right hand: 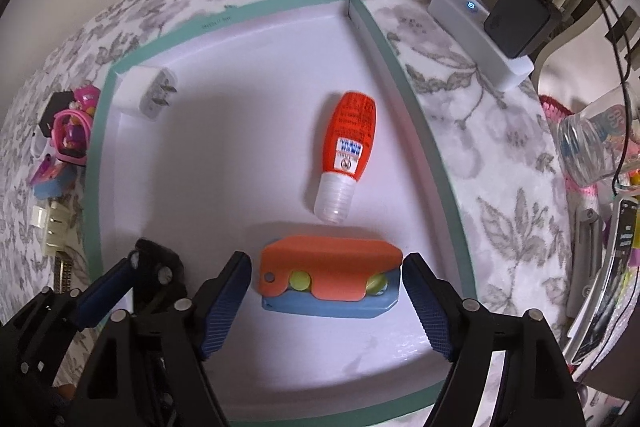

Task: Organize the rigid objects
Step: 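Release the toy car with the left tool while the right tool releases the orange-blue toy in the tray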

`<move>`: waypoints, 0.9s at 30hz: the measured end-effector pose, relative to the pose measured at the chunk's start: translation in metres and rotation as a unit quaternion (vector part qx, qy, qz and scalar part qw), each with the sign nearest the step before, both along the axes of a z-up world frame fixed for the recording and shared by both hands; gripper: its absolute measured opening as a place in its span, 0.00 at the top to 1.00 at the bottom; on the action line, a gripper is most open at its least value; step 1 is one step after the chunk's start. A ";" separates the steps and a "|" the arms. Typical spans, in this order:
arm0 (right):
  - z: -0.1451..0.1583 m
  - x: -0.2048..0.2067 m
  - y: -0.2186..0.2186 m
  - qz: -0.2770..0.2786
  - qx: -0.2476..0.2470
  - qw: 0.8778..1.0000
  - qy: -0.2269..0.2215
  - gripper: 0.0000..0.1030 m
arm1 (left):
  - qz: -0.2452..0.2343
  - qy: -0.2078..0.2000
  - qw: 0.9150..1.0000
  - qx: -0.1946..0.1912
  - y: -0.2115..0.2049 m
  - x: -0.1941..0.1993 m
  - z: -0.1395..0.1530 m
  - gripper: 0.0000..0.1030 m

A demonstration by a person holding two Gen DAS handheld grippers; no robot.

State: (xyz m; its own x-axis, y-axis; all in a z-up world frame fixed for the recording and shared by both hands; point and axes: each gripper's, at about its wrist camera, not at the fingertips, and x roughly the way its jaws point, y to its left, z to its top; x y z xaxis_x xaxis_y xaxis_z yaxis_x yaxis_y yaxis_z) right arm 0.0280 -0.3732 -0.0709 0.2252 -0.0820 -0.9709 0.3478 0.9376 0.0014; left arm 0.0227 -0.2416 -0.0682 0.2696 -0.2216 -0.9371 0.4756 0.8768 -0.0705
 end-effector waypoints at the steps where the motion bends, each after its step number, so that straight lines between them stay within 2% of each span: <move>1: 0.004 0.000 0.000 -0.001 -0.001 1.000 -0.006 0.21 | 0.001 -0.003 1.000 -0.002 0.001 0.000 0.002 0.58; 5: 0.023 -0.002 -0.002 -0.005 -0.006 0.999 -0.032 0.17 | 0.007 -0.012 1.000 -0.017 0.004 0.002 0.014 0.56; 6: 0.027 -0.003 -0.004 -0.007 -0.007 0.999 -0.039 0.16 | 0.009 -0.014 1.000 -0.021 0.005 0.002 0.017 0.51; 7: 0.031 -0.004 -0.006 -0.010 -0.007 0.999 -0.047 0.16 | 0.011 -0.017 0.999 -0.026 0.007 0.003 0.020 0.41; 9: 0.040 -0.006 -0.006 -0.015 -0.006 0.998 -0.061 0.16 | 0.015 -0.025 0.999 -0.034 0.008 0.001 0.027 0.37; 14: 0.061 -0.010 -0.012 -0.025 -0.008 0.995 -0.092 0.16 | 0.041 -0.038 0.997 -0.048 0.020 0.007 0.041 0.33; 19: 0.072 -0.012 -0.012 -0.029 -0.008 0.993 -0.111 0.14 | 0.086 -0.042 0.994 -0.058 0.044 0.021 0.048 0.31; 22: 0.072 -0.010 -0.008 -0.025 -0.004 0.993 -0.113 0.08 | 0.115 -0.048 0.991 -0.053 0.059 0.028 0.051 0.31; 27: 0.069 -0.004 0.012 0.005 -0.013 0.994 -0.107 0.05 | 0.163 -0.043 0.985 -0.044 0.089 0.040 0.053 0.31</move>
State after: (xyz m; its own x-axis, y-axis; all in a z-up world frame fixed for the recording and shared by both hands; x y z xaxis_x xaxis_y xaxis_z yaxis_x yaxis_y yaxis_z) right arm 0.0243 -0.3607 -0.0016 0.4279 -0.1038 -0.8978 0.3329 0.9416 0.0498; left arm 0.0628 -0.1529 -0.0151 0.4166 -0.1904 -0.8889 0.1779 0.9760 -0.1257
